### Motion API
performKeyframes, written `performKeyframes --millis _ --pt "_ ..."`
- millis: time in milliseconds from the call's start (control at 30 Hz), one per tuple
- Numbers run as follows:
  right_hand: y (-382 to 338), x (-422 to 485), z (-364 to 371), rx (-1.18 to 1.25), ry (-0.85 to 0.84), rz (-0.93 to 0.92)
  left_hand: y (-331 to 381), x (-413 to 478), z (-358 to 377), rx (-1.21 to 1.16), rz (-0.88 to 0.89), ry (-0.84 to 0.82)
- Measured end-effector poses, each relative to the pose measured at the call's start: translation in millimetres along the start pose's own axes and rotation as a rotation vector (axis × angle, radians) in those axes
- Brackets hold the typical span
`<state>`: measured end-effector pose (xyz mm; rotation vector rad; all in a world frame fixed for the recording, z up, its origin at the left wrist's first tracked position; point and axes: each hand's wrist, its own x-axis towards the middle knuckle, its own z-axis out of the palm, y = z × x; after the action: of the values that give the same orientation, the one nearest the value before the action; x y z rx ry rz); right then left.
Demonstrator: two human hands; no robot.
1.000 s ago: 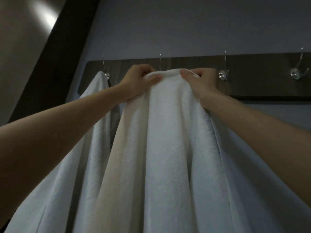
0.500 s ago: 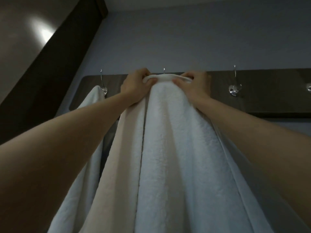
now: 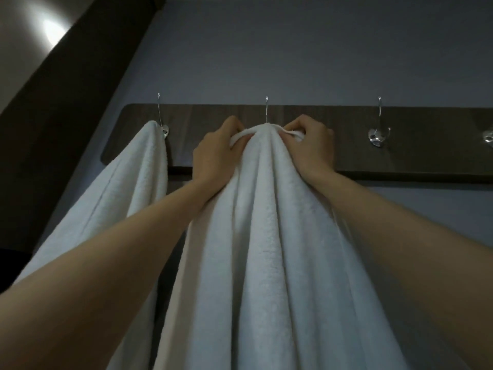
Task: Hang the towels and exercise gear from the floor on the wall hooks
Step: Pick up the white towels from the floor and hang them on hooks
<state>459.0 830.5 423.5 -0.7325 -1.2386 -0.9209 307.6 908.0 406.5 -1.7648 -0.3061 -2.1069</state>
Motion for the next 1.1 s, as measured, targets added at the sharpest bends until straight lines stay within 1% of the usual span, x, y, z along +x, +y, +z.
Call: performKeyframes --millis 67,200,233,300,367,400,467,567,667,733,833,933,1000,1100 --pt "-5 -10 2 0.025 -0.023 0.001 1 -13 -3 -0.057 0.003 -0.043" --pt "-14 -31 3 0.11 -0.104 0.061 4 -34 -10 -0.306 -0.048 -0.156" --pt "-16 -35 0 0.13 -0.129 0.096 6 -37 -12 -0.348 -0.079 -0.185" --pt "-23 -39 -10 0.224 -0.192 0.188 14 -42 -18 -0.466 -0.208 -0.262" --pt "-35 -44 -23 0.326 -0.311 0.267 25 -42 -26 -0.606 -0.342 -0.369" --pt "-41 -48 -29 0.351 -0.353 0.288 28 -41 -28 -0.654 -0.373 -0.407" --pt "-50 -56 -33 0.355 -0.35 0.292 35 -45 -27 -0.689 -0.377 -0.432" --pt "-54 -73 -28 0.329 -0.301 0.262 40 -64 -16 -0.591 -0.333 -0.401" --pt "-48 -93 -19 0.322 -0.254 0.244 51 -92 -8 -0.65 -0.348 -0.293" --pt "-42 -105 -12 0.352 -0.214 0.237 50 -108 -6 -0.643 -0.3 -0.238" --pt "-32 -118 -1 0.339 -0.192 0.213 38 -124 -1 -0.547 -0.234 -0.18" --pt "-24 -127 8 0.264 -0.167 0.16 33 -129 8 -0.435 -0.16 -0.121" --pt "-22 -133 10 0.206 -0.151 0.148 34 -132 11 -0.392 -0.168 -0.089" --pt "-20 -144 5 0.142 -0.169 0.157 39 -148 8 -0.403 -0.219 -0.086"
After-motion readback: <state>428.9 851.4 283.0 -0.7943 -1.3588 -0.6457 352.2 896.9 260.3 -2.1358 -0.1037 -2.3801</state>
